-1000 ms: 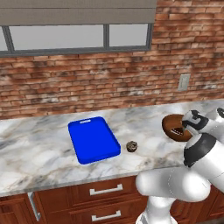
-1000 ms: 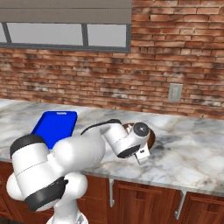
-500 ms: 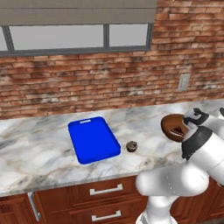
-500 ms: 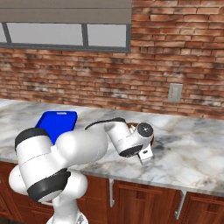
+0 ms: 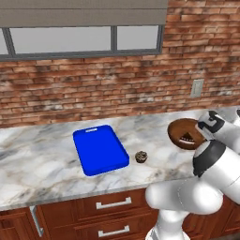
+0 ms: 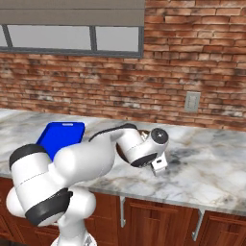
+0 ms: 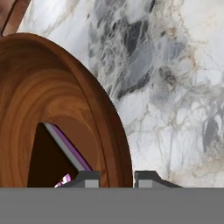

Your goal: Place the bowl with cake and the cupcake onto the tray.

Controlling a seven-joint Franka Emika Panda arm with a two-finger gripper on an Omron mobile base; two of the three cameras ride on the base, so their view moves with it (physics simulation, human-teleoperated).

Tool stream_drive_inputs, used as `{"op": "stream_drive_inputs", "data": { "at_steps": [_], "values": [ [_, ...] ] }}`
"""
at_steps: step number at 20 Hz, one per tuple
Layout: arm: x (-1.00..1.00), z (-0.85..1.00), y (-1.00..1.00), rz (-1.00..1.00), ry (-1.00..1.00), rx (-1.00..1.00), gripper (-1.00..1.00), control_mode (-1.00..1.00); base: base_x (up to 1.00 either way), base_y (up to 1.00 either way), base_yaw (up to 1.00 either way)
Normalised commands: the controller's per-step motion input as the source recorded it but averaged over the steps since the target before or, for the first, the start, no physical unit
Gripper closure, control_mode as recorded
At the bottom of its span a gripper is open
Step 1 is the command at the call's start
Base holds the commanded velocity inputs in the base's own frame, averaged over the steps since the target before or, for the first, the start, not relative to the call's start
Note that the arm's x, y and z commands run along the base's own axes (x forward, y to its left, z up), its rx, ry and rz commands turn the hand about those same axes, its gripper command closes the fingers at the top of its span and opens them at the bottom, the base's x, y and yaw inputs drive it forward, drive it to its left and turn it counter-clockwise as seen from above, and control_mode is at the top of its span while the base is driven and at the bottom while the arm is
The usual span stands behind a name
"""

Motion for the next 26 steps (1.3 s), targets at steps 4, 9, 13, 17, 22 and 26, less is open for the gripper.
{"op": "stream_drive_inputs", "data": {
  "at_steps": [4,9,13,17,22,26],
  "values": [
    [0.00,0.62,0.23,0.08,0.02,-0.02,1.00,-1.00,0.00,0.00,0.00],
    [0.00,0.53,0.38,0.11,0.00,-0.01,1.00,-1.00,0.00,0.00,0.00],
    [0.00,0.34,0.49,0.09,0.02,0.00,1.00,-1.00,0.00,0.00,0.00],
    [0.00,0.29,0.58,0.08,0.05,0.00,1.00,-1.00,0.00,0.00,0.00],
    [0.00,0.19,0.67,0.08,0.02,0.00,1.00,-1.00,0.00,0.00,0.00],
    [0.00,0.07,0.69,0.09,0.00,0.03,1.00,-1.00,0.00,0.00,0.00]
  ]
}}
